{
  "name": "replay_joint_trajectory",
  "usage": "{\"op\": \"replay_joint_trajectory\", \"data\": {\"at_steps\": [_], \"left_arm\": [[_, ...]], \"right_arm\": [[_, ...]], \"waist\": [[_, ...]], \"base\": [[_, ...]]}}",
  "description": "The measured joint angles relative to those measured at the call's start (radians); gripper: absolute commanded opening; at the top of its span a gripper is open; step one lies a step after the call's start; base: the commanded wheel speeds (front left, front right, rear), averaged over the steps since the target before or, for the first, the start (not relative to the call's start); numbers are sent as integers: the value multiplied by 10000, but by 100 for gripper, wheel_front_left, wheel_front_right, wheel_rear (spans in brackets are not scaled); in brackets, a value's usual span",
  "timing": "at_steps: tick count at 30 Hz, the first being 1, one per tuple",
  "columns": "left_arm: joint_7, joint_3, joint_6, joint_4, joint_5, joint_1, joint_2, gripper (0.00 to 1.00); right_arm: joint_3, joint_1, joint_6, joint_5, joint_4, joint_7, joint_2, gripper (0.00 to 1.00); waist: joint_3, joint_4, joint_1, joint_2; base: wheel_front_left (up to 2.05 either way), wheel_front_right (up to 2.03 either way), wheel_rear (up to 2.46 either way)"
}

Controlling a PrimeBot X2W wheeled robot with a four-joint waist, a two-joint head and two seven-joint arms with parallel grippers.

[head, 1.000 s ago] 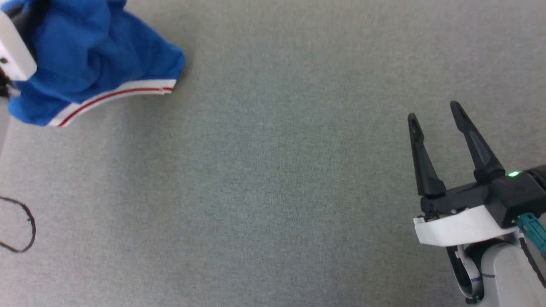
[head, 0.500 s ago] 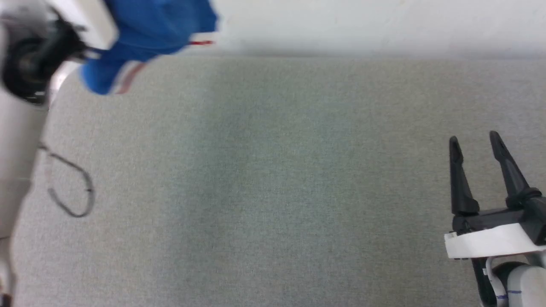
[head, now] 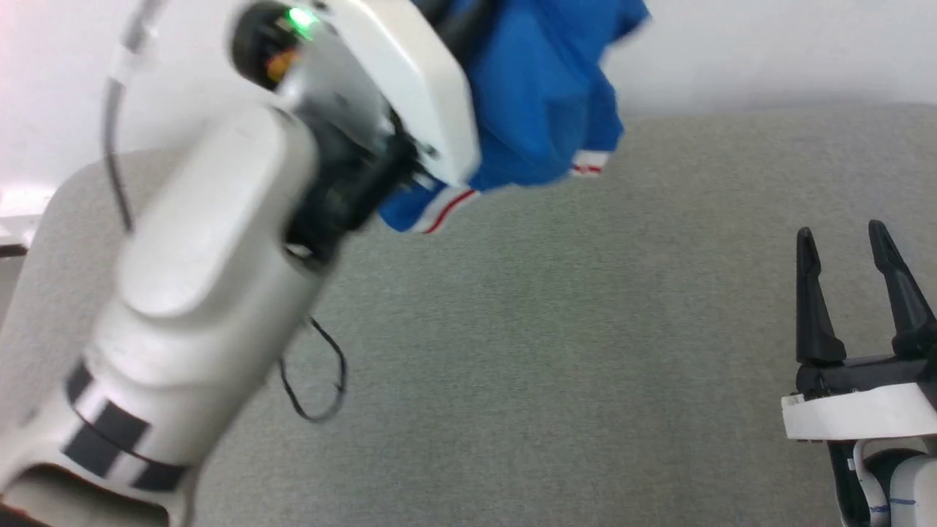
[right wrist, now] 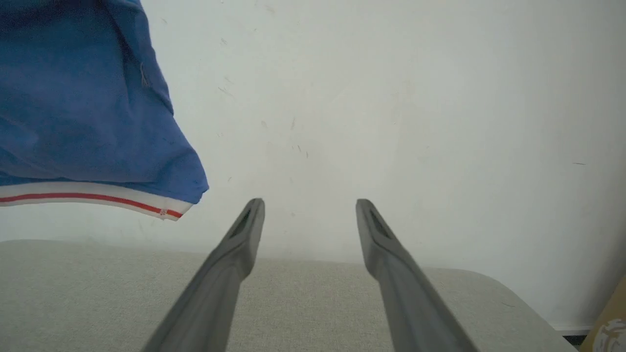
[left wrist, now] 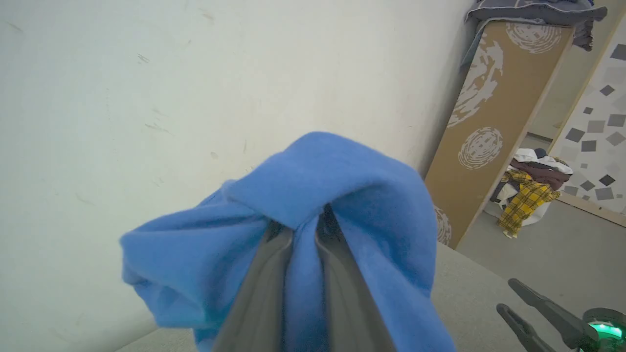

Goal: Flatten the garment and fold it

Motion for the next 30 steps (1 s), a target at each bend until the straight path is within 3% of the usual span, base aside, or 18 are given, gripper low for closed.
{"op": "replay_joint_trajectory", "data": {"at_steps": [9, 17, 24, 25, 26, 27, 30], "left_arm": [[-1083, -1476, 150, 117, 1246, 1313, -489, 0], [-2107, -2633, 303, 2596, 1848, 2990, -932, 0], [-2010, -3074, 280, 4865, 1998, 3177, -1175, 0], [-2021, -3074, 205, 5012, 1992, 3172, -1258, 4], [-2065, -3066, 134, 5124, 1981, 3162, -1338, 35], [-2199, -3014, 128, 5202, 1919, 3158, -1442, 100], [-2610, -2874, 115, 5260, 1852, 3121, -1645, 100]], "right_arm": [[-224, 128, 0, 35, -276, 86, -8, 100], [-109, 155, 0, 105, -345, 90, -6, 100], [-56, 152, 0, 121, -339, 90, -6, 100], [-56, 151, 0, 121, -322, 90, -8, 100], [-42, 151, 0, 121, -311, 92, -6, 100], [-56, 151, 0, 121, -293, 96, -6, 100], [-59, 153, 0, 121, -230, 161, -6, 100]], "waist": [[239, -661, 0, -1], [667, -958, 0, -1], [967, -1056, 1, -1], [978, -1029, 1, -1], [978, -994, 1, -1], [968, -950, 1, -1], [861, -788, 1, -1]], "base": [[0, 0, 0], [0, 0, 0], [0, 0, 0], [0, 0, 0], [0, 0, 0], [0, 0, 0], [0, 0, 0]]}}
